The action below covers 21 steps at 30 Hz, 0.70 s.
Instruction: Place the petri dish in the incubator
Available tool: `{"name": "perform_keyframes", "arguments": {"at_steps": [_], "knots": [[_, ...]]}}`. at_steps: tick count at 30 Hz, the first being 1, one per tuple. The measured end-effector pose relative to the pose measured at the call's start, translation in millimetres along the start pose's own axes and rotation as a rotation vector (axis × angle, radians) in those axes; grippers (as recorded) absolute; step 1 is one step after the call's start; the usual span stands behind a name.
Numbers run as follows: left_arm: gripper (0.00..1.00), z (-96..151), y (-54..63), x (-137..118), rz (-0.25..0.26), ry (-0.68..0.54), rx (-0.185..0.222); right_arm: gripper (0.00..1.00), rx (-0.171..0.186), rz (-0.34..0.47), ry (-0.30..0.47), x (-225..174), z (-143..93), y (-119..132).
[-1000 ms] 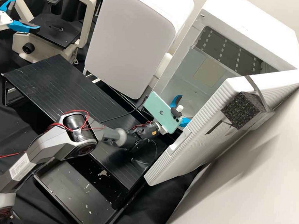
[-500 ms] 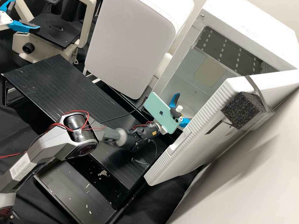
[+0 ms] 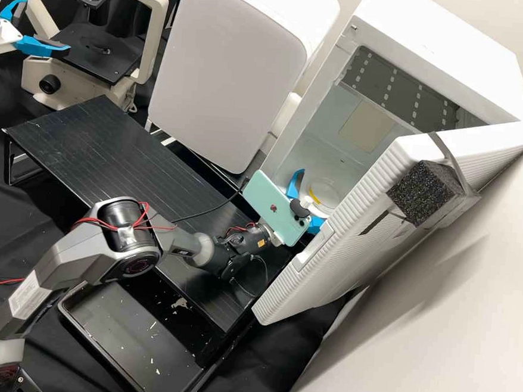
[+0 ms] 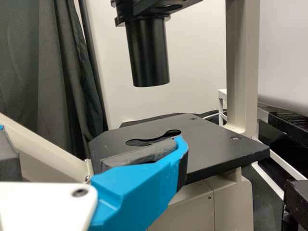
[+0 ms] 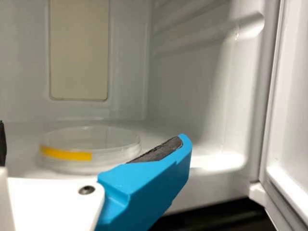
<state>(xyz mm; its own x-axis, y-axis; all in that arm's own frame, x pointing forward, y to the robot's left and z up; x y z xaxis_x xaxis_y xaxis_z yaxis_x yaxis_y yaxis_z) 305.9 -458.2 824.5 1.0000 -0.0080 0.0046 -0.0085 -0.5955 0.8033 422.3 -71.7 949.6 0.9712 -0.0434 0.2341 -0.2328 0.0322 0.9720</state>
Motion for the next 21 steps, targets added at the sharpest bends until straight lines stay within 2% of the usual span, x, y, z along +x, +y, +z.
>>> {"name": "perform_keyframes", "arguments": {"at_steps": [6,14,21], "knots": [[1.00,0.0,0.0,0.0,0.000,0.000,0.000,1.00,0.011,0.000,0.016,-27.8,2.8,12.4],[1.00,0.0,0.0,0.0,0.000,0.000,0.000,1.00,0.048,0.074,0.064,-86.7,2.4,26.2],[1.00,0.0,0.0,0.0,0.000,0.000,0.000,1.00,0.068,0.110,0.049,-157.8,-26.2,26.9]]}}
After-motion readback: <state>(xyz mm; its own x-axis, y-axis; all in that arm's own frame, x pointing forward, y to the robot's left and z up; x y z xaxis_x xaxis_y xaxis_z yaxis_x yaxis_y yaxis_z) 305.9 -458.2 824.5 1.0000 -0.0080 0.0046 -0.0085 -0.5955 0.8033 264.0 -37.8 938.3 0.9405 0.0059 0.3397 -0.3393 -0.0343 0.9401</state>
